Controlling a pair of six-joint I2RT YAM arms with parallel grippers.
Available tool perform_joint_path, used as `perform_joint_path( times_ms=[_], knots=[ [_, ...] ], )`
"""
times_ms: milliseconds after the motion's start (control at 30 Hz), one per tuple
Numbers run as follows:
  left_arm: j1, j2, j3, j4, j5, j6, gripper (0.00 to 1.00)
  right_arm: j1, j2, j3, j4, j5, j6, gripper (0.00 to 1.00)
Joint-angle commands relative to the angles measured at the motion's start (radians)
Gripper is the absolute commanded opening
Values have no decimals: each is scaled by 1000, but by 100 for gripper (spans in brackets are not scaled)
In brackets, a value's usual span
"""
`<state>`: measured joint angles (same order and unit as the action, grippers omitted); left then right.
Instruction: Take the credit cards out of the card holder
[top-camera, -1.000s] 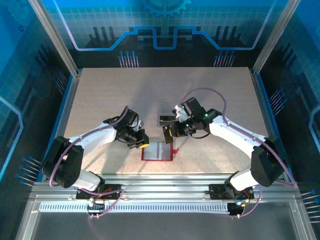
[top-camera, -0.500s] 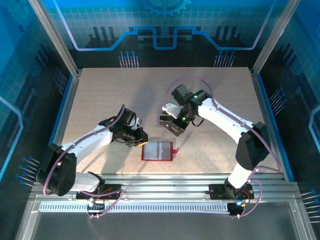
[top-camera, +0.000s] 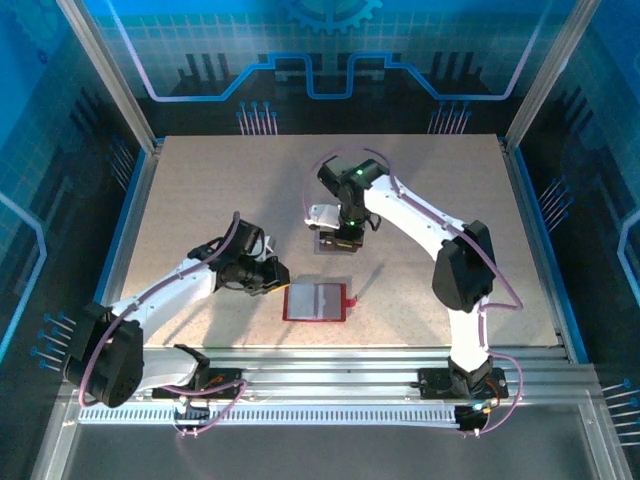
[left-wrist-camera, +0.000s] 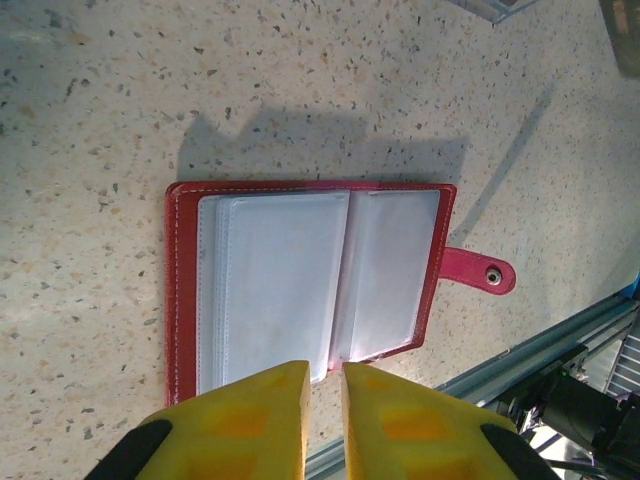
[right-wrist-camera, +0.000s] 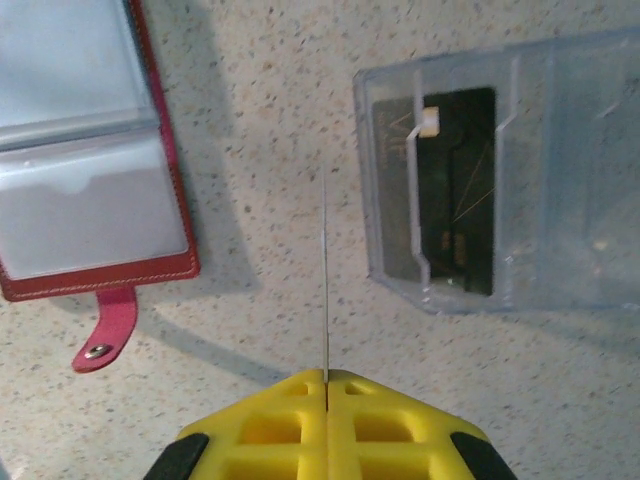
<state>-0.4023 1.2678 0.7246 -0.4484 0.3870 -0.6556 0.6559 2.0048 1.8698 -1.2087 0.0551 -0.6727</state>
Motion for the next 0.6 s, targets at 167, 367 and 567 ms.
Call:
perform_joint_path(
  times_ms=[167,367,567],
  knots=[
    [23,-39,-24,-17,-11,-13,18,-24,132,210,-127,38,-94,0],
    [28,-36,-22,-17,-7,-19,18,-35,202,318,-149,36,-107,0],
    [31,-38,-24,-24,-8,-15,18,-41,276,405,-182,28,-117,0]
  ],
)
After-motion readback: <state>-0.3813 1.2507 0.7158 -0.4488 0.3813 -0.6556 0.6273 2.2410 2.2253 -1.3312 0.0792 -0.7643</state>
